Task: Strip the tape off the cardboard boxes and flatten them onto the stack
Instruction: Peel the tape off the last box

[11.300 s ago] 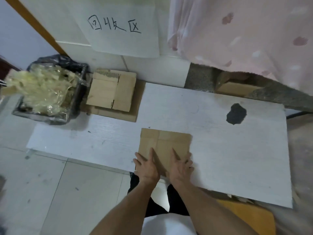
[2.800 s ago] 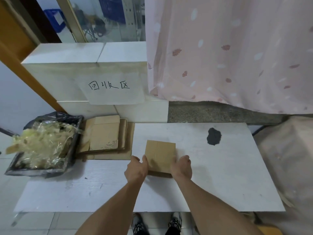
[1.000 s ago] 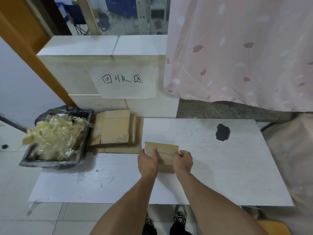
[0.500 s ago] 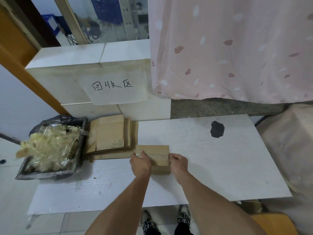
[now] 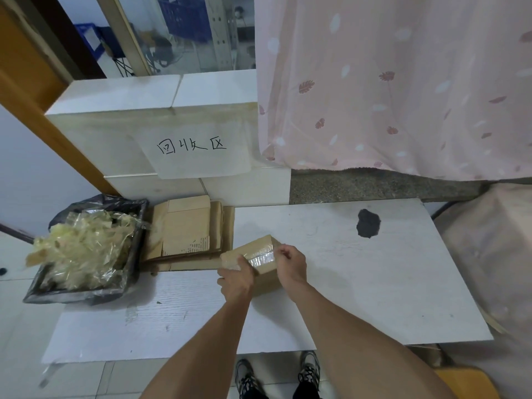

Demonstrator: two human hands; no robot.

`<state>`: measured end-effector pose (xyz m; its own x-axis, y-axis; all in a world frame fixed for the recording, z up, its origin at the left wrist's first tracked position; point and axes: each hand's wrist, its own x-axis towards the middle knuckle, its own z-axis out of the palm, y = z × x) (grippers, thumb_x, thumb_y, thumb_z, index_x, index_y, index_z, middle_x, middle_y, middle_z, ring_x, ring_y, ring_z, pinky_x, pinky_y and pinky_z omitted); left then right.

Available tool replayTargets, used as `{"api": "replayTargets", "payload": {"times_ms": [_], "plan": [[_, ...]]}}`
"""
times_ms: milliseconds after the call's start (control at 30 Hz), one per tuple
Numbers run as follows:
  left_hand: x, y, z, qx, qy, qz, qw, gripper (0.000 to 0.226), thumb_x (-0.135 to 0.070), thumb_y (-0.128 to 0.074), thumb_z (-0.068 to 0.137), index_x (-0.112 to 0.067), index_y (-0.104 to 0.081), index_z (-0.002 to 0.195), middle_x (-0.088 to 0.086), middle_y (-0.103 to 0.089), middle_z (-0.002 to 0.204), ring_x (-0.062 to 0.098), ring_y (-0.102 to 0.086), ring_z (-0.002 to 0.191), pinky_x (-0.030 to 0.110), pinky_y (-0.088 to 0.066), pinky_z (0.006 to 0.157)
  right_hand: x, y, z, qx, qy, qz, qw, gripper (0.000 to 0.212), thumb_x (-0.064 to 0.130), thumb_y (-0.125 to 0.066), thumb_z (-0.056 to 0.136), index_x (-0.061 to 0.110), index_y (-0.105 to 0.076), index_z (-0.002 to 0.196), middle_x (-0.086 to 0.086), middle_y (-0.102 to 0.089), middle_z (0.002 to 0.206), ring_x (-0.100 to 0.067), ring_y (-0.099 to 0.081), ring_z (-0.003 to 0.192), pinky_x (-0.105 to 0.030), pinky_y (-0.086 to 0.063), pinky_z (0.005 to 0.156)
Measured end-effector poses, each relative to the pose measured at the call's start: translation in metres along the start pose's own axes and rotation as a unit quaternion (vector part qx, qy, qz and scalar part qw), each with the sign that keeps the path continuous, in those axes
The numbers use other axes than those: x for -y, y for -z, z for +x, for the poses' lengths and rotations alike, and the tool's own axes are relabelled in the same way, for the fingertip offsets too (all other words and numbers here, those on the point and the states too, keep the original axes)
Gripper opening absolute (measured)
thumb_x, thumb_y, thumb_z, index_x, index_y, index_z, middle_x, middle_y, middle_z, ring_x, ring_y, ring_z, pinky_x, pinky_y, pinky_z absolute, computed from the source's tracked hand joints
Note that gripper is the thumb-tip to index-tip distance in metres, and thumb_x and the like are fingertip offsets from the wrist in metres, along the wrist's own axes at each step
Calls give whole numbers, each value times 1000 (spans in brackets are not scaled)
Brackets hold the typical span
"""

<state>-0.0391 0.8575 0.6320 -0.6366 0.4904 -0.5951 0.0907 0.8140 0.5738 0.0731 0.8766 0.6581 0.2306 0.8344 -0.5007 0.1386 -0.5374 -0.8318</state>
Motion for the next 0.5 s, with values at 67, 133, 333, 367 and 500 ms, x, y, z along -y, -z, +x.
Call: {"api": "replayTargets", "payload": {"times_ms": [67, 133, 333, 367, 500], "plan": [[0, 3, 3, 21, 19, 43, 999, 79, -65, -31, 96, -6, -27, 149, 24, -38, 145, 41, -39, 133, 48, -30, 109, 9, -4, 1, 12, 29, -22, 999, 7, 26, -64, 89, 22, -69, 91, 6, -68, 91, -13, -63, 83, -25, -50, 73], [2, 5, 3, 53, 10, 100, 994, 72, -60, -23, 99, -9, -29, 150, 23, -38, 148, 40, -38, 135, 47, -29, 112, 19, -11, 0, 31, 59, -63, 996, 7, 24, -64, 89, 26, -67, 84, 13, -65, 82, -4, -59, 75, -14, -41, 61], [-1, 2, -11, 1, -127, 45, 991, 49, -26, -31, 102, -16, -30, 149, 15, -38, 150, 37, -40, 132, 49, -34, 108, 12, -30, -8, 35, 107, -126, 986, 22, 10, -58, 89, 30, -59, 81, 14, -60, 78, -3, -57, 70, -5, -36, 58], [2, 8, -10, -4, -174, 45, 984, 51, -21, -36, 99, -15, -31, 149, 13, -38, 151, 34, -40, 134, 46, -34, 108, 9, -30, -9, 32, 113, -127, 985, 20, 11, -61, 89, 29, -59, 82, 13, -60, 78, -6, -58, 71, -4, -37, 57], [17, 27, -3, 57, -316, 64, 945, 76, -14, -54, 85, -15, -23, 154, 7, -38, 151, 24, -39, 136, 36, -35, 109, 1, -25, -6, 35, 126, -193, 972, 25, 24, -69, 85, 23, -66, 110, 7, -60, 104, -12, -60, 92, -14, -43, 74]]}}
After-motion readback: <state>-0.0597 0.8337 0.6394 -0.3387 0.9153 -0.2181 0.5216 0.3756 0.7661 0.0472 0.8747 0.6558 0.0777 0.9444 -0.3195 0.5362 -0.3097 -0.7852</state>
